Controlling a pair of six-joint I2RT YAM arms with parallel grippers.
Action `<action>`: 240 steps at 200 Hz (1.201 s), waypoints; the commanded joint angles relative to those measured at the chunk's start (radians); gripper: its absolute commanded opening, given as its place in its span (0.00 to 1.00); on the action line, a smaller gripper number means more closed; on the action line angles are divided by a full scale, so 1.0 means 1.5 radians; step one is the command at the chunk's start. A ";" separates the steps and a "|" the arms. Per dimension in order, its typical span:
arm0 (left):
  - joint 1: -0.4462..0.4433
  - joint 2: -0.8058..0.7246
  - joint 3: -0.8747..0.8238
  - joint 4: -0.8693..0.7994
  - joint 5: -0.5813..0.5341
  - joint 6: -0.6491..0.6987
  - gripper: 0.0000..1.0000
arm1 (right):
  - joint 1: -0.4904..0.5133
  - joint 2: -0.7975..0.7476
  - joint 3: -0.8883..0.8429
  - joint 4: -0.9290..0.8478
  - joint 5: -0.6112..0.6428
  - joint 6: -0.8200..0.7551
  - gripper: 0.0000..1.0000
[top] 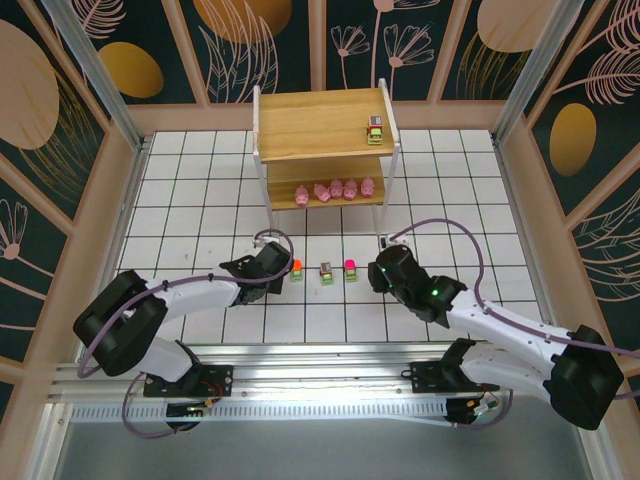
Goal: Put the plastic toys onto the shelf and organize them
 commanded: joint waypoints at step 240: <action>-0.125 -0.018 0.522 -0.308 -0.085 -0.007 0.26 | -0.039 -0.021 -0.005 0.008 0.017 -0.003 0.45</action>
